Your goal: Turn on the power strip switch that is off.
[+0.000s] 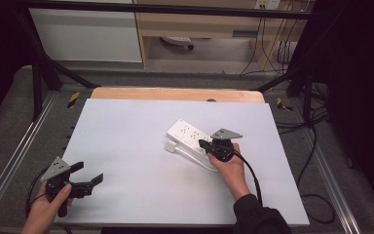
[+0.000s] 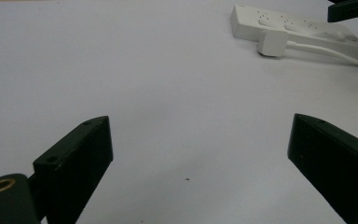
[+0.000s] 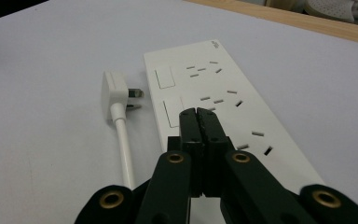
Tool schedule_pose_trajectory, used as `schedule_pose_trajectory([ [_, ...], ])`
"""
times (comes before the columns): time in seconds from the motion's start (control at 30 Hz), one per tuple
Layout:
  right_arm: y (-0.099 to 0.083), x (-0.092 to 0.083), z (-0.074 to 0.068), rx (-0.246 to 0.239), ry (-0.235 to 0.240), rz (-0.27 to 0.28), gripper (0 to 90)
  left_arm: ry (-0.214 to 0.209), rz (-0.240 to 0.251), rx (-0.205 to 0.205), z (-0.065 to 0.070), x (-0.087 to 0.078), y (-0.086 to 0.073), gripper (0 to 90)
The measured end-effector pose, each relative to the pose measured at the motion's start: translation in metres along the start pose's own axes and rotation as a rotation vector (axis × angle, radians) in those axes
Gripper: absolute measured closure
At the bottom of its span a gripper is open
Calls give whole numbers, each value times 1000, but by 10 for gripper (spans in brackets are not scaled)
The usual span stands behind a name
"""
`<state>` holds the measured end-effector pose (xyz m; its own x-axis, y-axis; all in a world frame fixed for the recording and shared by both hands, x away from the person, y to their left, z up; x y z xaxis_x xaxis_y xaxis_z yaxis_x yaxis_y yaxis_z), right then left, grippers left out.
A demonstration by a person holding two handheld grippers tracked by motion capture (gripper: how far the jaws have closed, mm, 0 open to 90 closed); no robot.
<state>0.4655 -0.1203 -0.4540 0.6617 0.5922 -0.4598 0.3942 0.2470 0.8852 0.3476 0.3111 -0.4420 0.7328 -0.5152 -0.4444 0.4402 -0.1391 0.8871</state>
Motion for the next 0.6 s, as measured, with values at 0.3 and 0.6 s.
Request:
schedule_pose_trajectory([
  [0.3, -4, 4, -1, -10, 0, -29, 900, -4, -1, 2, 1, 0, 0, 66],
  [0.6, -8, 5, -1, -15, -5, -51, 900, -4, -2, 4, 0, 0, 0, 67],
])
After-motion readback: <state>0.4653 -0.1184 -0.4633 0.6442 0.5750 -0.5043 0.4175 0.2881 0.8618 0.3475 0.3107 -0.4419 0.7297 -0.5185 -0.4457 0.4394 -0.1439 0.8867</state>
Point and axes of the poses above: each handheld gripper's, and its own axes: x roughly forward along the jaws, y roughly out of its top, z roughly to its right, the point moved 4 cm from there along x, roughly forward along the jaws, and after that the axes turned 2 degrees about z, right-handed, at the moved point
